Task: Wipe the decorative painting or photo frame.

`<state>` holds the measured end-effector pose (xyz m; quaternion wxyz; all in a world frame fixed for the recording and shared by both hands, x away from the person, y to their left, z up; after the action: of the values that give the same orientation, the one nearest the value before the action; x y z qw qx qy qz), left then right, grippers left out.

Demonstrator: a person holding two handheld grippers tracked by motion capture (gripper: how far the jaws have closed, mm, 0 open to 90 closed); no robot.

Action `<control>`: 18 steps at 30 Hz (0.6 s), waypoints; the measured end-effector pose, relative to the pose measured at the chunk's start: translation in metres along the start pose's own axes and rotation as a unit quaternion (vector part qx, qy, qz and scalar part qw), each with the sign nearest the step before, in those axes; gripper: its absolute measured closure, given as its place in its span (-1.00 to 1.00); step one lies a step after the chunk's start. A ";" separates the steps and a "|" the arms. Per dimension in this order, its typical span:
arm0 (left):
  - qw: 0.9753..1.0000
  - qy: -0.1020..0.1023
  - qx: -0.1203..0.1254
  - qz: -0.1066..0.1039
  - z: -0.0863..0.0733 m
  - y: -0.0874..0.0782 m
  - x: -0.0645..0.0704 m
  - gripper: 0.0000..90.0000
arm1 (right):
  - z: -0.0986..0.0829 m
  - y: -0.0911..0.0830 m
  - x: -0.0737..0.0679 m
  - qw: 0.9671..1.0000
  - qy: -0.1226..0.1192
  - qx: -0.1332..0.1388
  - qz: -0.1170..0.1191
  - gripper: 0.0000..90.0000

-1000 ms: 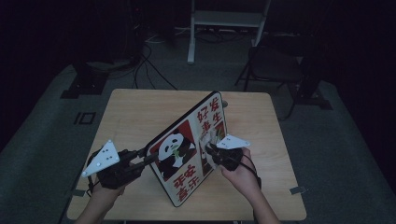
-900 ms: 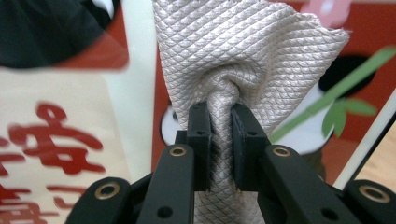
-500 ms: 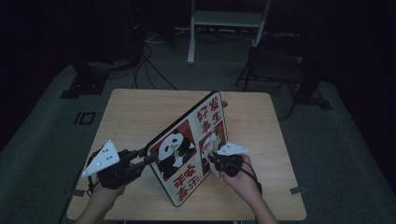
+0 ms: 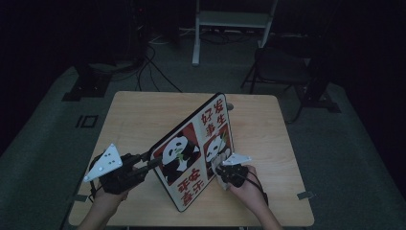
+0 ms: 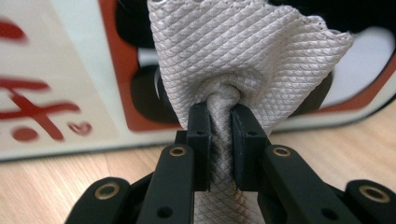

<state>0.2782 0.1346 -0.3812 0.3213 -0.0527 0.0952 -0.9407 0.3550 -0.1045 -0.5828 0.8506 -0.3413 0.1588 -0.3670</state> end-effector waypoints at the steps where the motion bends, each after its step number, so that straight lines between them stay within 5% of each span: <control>1: 1.000 0.000 0.000 0.000 0.000 0.000 0.000 0.57 | 0.000 0.000 0.000 1.000 0.000 0.000 0.000 0.77; 7: 1.000 -0.002 0.001 -0.001 0.000 0.000 0.000 0.58 | -0.009 0.002 0.002 1.000 0.014 -0.014 0.003 0.77; 13: 1.000 -0.002 0.001 -0.003 0.000 0.000 -0.001 0.58 | 0.022 -0.026 0.002 0.999 0.013 0.042 -0.001 0.77; 18: 1.000 -0.002 0.000 -0.003 -0.001 0.001 0.000 0.58 | 0.061 -0.059 -0.008 0.995 0.003 0.104 0.008 0.77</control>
<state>0.2788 0.1346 -0.3823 0.3186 -0.0545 0.0943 -0.9416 0.3511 -0.0997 -0.4979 0.8840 -0.2484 0.1253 -0.3757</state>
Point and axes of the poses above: each handheld gripper's, and its own axes: y roughly forward along the jaws, z roughly out of its top, x roughly to its right, the point moved 9 cm from there along y, roughly forward along the jaws
